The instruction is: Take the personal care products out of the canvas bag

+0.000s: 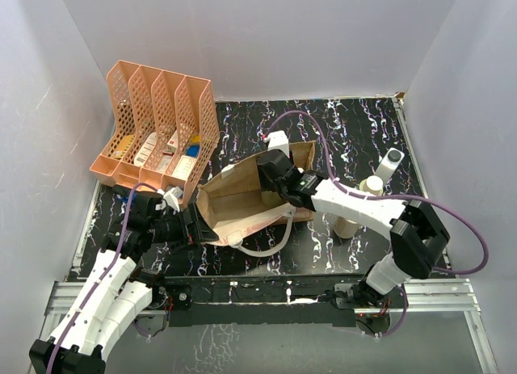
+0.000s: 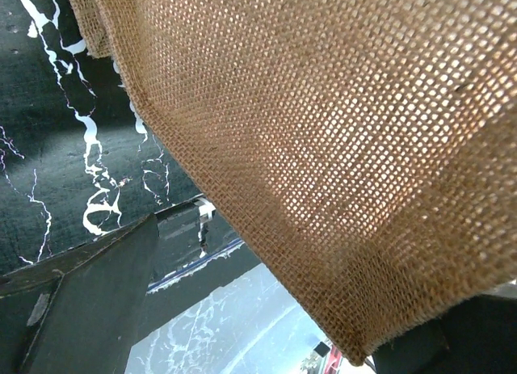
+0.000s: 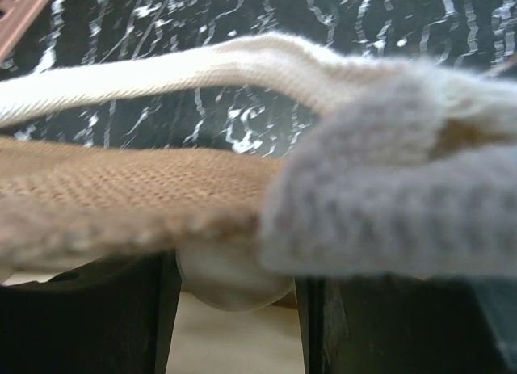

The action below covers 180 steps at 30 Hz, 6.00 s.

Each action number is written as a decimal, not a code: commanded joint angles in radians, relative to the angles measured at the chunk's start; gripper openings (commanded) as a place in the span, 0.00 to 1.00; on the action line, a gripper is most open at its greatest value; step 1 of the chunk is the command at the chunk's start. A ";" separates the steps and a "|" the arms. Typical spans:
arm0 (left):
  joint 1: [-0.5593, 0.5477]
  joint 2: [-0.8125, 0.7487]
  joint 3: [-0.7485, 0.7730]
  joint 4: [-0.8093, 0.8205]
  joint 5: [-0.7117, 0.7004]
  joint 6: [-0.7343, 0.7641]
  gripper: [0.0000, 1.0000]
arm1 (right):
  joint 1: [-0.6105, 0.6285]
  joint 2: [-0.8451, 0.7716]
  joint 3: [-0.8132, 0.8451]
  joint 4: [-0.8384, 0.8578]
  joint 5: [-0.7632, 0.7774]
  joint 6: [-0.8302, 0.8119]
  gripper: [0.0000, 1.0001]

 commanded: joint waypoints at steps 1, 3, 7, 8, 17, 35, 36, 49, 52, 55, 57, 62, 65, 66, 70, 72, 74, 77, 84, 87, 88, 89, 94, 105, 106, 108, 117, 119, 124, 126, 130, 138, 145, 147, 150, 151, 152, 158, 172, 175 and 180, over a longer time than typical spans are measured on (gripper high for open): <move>0.000 0.003 0.028 -0.042 -0.026 0.012 0.94 | 0.009 -0.117 -0.034 0.128 -0.220 0.059 0.08; 0.001 0.005 0.030 -0.042 -0.029 0.011 0.94 | 0.009 -0.144 -0.036 0.143 -0.264 0.094 0.08; -0.001 0.017 0.038 -0.042 -0.032 0.010 0.94 | 0.009 -0.185 -0.032 0.149 -0.325 0.158 0.08; 0.001 0.018 0.040 -0.042 -0.035 0.011 0.94 | 0.009 -0.196 -0.033 0.150 -0.336 0.174 0.08; -0.001 0.011 0.041 -0.041 -0.041 0.014 0.94 | -0.027 -0.269 -0.049 0.173 -0.452 0.329 0.08; 0.000 -0.003 0.050 -0.062 -0.058 0.022 0.95 | -0.284 -0.482 -0.151 0.332 -0.818 0.608 0.08; 0.000 -0.001 0.052 -0.062 -0.058 0.022 0.94 | -0.297 -0.492 -0.141 0.330 -0.828 0.620 0.08; 0.000 0.009 0.066 -0.068 -0.067 0.034 0.95 | -0.642 -0.544 -0.010 0.291 -1.065 0.769 0.08; 0.000 0.008 0.067 -0.067 -0.067 0.034 0.95 | -0.757 -0.525 0.016 0.338 -1.150 0.818 0.08; 0.000 0.010 0.069 -0.065 -0.068 0.035 0.95 | -0.852 -0.485 0.044 0.403 -1.227 0.872 0.08; -0.001 0.014 0.074 -0.067 -0.069 0.039 0.95 | -0.923 -0.455 0.081 0.410 -1.237 0.871 0.08; 0.001 0.023 0.087 -0.071 -0.081 0.055 0.95 | -0.995 -0.343 0.167 0.399 -1.229 0.803 0.08; 0.001 0.027 0.093 -0.068 -0.077 0.055 0.95 | -1.009 -0.265 0.194 0.381 -1.205 0.724 0.08; 0.000 0.026 0.094 -0.069 -0.077 0.055 0.95 | -1.009 -0.246 0.206 0.358 -1.182 0.678 0.08; 0.000 0.015 0.094 -0.071 -0.080 0.056 0.95 | -1.010 -0.184 0.256 0.243 -1.039 0.455 0.08; 0.001 0.017 0.094 -0.073 -0.082 0.059 0.95 | -1.009 -0.162 0.252 0.228 -0.970 0.338 0.08; 0.001 0.024 0.095 -0.076 -0.079 0.062 0.95 | -1.006 -0.137 0.260 0.191 -0.893 0.217 0.08; 0.000 0.020 0.094 -0.073 -0.075 0.058 0.95 | -0.998 -0.115 0.234 0.199 -0.800 0.072 0.08; 0.000 0.020 0.086 -0.066 -0.069 0.045 0.95 | -0.941 -0.056 0.203 0.229 -0.662 -0.153 0.08; 0.000 0.006 0.087 -0.071 -0.074 0.036 0.95 | -0.904 -0.045 0.185 0.225 -0.517 -0.235 0.08; 0.001 0.000 0.085 -0.070 -0.072 0.031 0.95 | -0.893 -0.041 0.176 0.227 -0.473 -0.256 0.08; 0.001 -0.004 0.079 -0.071 -0.069 0.027 0.95 | -0.884 -0.036 0.169 0.234 -0.439 -0.275 0.08; 0.001 0.004 0.080 -0.070 -0.065 0.027 0.95 | -0.867 -0.006 0.146 0.260 -0.331 -0.324 0.08; -0.001 0.021 0.097 -0.065 -0.053 0.032 0.95 | -0.867 0.035 0.070 0.293 -0.262 -0.290 0.10; 0.000 0.022 0.100 -0.066 -0.051 0.032 0.95 | -0.867 0.035 0.064 0.293 -0.262 -0.288 0.12; 0.000 0.024 0.102 -0.065 -0.041 0.032 0.96 | -0.867 0.039 0.065 0.280 -0.263 -0.283 0.26; 0.000 0.003 0.087 -0.036 0.012 0.010 0.97 | -0.867 -0.060 0.110 0.114 -0.307 -0.236 0.85; 0.001 -0.004 0.067 -0.016 0.037 -0.005 0.97 | -0.867 -0.105 0.125 0.046 -0.342 -0.219 0.89; 0.000 -0.015 0.034 0.033 0.087 -0.035 0.97 | -0.807 -0.265 0.116 -0.079 -0.533 -0.147 0.91; 0.001 -0.009 0.032 0.038 0.094 -0.032 0.97 | -0.746 -0.338 0.114 -0.117 -0.580 -0.123 0.91; 0.002 0.005 0.040 0.019 0.082 -0.013 0.97 | -0.570 -0.435 0.154 -0.189 -0.585 -0.080 0.90; 0.001 0.006 0.038 -0.001 0.048 -0.003 0.97 | -0.227 -0.413 0.263 -0.260 -0.601 -0.005 0.87; 0.000 0.010 0.056 -0.004 0.043 -0.005 0.97 | -0.057 -0.347 0.245 -0.397 -0.409 0.036 0.86; 0.000 0.015 0.060 -0.014 0.040 0.001 0.97 | -0.056 -0.355 0.217 -0.436 -0.330 0.046 0.87; 0.000 0.017 0.053 -0.003 0.062 -0.004 0.97 | -0.057 -0.374 0.179 -0.455 -0.263 0.052 0.88; 0.001 0.017 0.045 0.008 0.078 -0.009 0.97 | -0.057 -0.382 0.167 -0.457 -0.253 0.056 0.88; 0.001 0.019 0.034 0.017 0.095 -0.014 0.97 | -0.057 -0.387 0.153 -0.455 -0.243 0.060 0.88; 0.001 0.014 0.024 0.015 0.097 -0.014 0.97 | -0.057 -0.382 0.065 -0.499 -0.096 0.116 0.89; 0.001 0.011 -0.016 0.018 0.114 -0.004 0.97 | -0.057 -0.249 0.052 -0.405 -0.014 0.060 0.89; 0.000 0.008 -0.021 0.011 0.113 0.008 0.97 | -0.057 -0.210 0.086 -0.400 0.009 0.054 0.88; 0.001 0.004 -0.035 0.002 0.113 0.014 0.97 | -0.060 -0.160 0.100 -0.424 0.095 0.070 0.89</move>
